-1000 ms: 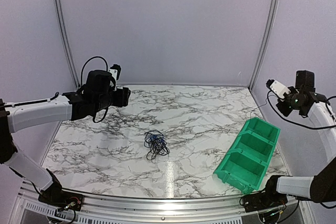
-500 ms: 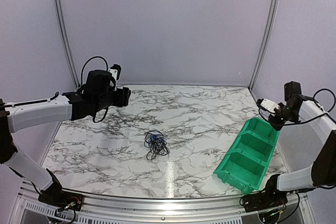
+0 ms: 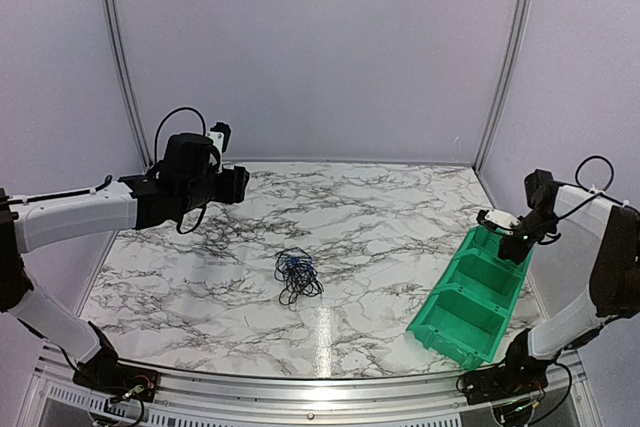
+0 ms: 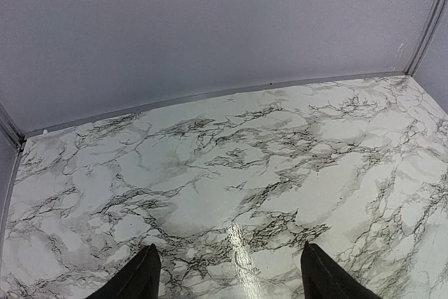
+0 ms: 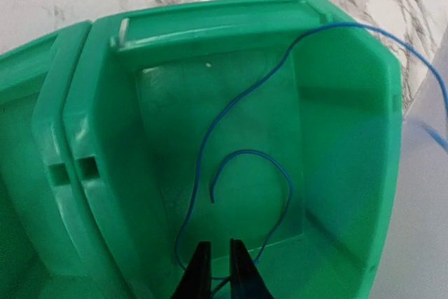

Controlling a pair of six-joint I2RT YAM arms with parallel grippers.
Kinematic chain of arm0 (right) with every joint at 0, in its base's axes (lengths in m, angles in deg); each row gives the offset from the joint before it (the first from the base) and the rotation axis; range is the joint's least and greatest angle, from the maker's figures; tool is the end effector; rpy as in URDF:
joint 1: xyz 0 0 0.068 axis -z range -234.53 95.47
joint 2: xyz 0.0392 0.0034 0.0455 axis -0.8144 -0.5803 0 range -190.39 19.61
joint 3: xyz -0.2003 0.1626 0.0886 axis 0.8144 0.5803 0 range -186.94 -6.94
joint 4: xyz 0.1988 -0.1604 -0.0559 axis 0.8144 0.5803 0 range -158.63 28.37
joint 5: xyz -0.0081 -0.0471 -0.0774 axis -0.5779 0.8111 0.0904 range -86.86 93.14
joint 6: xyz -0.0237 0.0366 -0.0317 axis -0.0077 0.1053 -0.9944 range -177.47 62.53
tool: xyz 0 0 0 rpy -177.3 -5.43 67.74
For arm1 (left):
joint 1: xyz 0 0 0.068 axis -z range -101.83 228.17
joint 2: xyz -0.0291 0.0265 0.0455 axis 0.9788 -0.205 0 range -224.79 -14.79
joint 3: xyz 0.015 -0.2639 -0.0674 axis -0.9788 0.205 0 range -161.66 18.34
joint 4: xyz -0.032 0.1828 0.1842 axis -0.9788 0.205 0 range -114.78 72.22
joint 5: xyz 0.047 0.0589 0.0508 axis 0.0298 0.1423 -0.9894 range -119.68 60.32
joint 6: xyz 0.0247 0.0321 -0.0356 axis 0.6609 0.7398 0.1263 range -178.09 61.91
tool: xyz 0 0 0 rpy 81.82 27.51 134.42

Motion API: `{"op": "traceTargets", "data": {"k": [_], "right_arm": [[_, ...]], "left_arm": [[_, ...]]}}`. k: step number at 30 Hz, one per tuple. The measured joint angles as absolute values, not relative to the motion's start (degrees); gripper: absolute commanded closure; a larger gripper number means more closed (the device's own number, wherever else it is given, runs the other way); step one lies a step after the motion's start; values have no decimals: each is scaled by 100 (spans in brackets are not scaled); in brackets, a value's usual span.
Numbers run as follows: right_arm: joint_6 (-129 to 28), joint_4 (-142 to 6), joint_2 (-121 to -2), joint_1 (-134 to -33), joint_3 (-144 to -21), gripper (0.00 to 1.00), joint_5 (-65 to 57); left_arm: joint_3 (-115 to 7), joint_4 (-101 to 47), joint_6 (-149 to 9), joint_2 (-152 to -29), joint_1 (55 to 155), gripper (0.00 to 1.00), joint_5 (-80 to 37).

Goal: Untangle the cables

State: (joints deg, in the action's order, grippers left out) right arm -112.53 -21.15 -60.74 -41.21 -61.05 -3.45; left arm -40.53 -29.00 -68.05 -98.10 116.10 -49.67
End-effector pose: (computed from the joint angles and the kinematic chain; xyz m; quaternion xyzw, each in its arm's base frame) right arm 0.2468 -0.0542 0.2142 -0.3598 0.9205 -0.0324 0.1489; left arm 0.2740 -0.1981 0.2918 0.0989 0.8078 -0.0986 0.5727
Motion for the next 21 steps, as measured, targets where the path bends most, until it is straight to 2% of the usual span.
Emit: {"op": "traceTargets", "data": {"k": [5, 10, 14, 21], "right_arm": [[-11225, -1887, -6061, -4116, -6201, 55, -286], [-11337, -1288, -5821, -4112, -6811, 44, -190], [-11439, -856, -5495, -4112, -7454, 42, -137], [-11245, -655, -5613, -4112, -8011, 51, -412]], "left_arm": [[-4055, -2900, -6803, -9810, 11610, 28, -4967], [-4055, -2898, -6803, -9810, 11610, 28, -4965], [-4073, -2876, -6805, -9810, 11610, 28, -4963], [-4075, -2844, -6820, -9812, 11610, 28, -4921]]}}
